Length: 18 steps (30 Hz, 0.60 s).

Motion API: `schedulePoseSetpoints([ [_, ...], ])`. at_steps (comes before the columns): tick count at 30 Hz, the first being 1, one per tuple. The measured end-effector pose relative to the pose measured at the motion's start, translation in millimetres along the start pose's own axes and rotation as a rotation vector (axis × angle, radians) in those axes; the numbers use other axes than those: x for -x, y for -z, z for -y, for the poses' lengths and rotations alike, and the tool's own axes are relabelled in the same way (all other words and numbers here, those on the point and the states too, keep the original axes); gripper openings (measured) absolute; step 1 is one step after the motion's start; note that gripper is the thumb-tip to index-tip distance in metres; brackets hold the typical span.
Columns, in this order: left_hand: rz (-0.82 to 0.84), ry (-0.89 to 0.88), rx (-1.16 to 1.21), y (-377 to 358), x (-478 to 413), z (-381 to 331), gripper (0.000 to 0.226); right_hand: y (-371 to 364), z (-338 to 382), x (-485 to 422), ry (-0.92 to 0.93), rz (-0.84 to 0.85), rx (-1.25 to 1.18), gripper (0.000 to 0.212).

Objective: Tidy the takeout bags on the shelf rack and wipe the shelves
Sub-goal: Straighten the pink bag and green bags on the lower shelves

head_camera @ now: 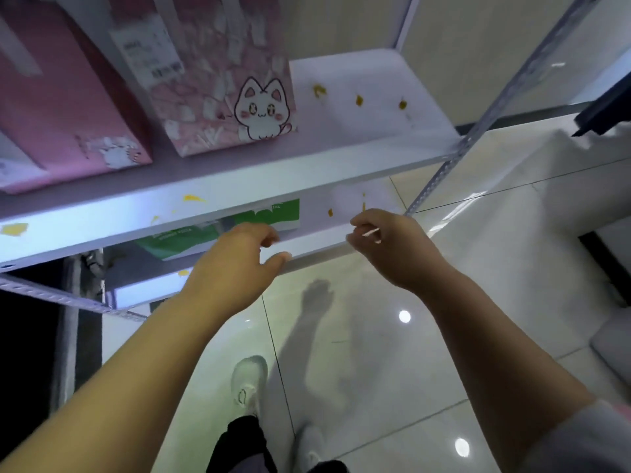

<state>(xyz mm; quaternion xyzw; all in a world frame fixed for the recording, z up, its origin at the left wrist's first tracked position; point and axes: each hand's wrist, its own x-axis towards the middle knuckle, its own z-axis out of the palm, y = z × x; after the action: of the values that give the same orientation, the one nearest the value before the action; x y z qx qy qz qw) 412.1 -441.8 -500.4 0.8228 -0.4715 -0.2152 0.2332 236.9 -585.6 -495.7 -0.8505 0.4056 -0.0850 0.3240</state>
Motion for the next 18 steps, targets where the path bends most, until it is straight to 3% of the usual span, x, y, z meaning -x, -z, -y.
schedulePoseSetpoints([
  [5,-0.048,-0.042,-0.039,58,26,-31,0.03,45,48,24,0.002,0.024,0.03,0.035],
  [12,-0.09,-0.08,-0.075,124,41,-49,0.033,90,106,38,0.01,-0.079,0.041,0.04],
  [18,-0.136,-0.213,-0.099,163,31,-75,0.036,119,140,41,0.021,-0.168,0.031,0.043],
])
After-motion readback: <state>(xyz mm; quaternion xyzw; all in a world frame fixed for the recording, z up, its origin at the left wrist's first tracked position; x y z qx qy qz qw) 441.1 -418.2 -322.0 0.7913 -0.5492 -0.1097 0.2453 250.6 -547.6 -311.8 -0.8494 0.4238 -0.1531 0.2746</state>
